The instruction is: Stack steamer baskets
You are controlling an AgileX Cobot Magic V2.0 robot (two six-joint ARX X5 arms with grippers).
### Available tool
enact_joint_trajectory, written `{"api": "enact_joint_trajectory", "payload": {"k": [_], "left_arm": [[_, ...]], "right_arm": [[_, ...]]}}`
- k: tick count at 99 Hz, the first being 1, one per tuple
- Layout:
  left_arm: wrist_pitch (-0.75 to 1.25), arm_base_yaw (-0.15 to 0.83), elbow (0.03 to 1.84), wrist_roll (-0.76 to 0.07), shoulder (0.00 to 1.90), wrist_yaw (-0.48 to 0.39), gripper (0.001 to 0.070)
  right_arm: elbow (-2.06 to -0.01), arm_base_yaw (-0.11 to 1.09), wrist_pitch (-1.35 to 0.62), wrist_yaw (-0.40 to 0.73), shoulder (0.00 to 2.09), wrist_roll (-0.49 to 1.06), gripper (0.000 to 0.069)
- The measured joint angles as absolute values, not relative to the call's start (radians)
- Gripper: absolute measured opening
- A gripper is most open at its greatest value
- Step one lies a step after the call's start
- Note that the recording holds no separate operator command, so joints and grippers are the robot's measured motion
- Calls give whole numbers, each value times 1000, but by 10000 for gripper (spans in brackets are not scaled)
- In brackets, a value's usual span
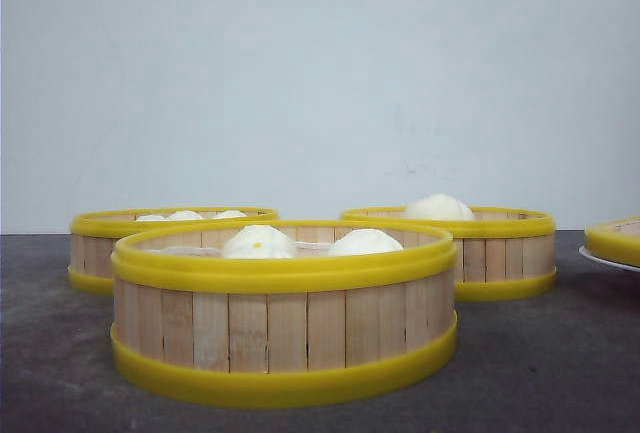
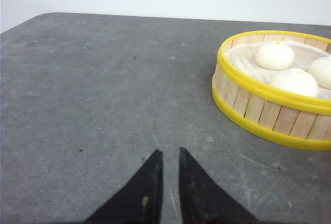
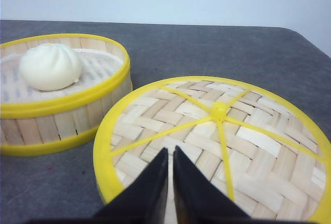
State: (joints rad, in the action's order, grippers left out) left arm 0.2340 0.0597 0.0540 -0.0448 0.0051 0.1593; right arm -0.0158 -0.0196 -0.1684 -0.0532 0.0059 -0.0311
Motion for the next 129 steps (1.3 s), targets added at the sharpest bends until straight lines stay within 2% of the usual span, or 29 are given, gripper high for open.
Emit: {"api": "enact_joint_trajectory", "payload": {"k": [90,101,119,129], "left_arm": [[234,60,54,-49,5,159,29],[234,60,54,-110,5,158,29],[234,60,54,-310,5,154,29],[234,60,54,-369,5,152,29]], "right_arm": [[-16,-20,-168,-55,6,-38,14],[-16,-20,-168,-57,6,-74,14],[-16,-20,-168,-61,6,-246,12],[-16,-20,-168,-60,6,-320,12]]}}
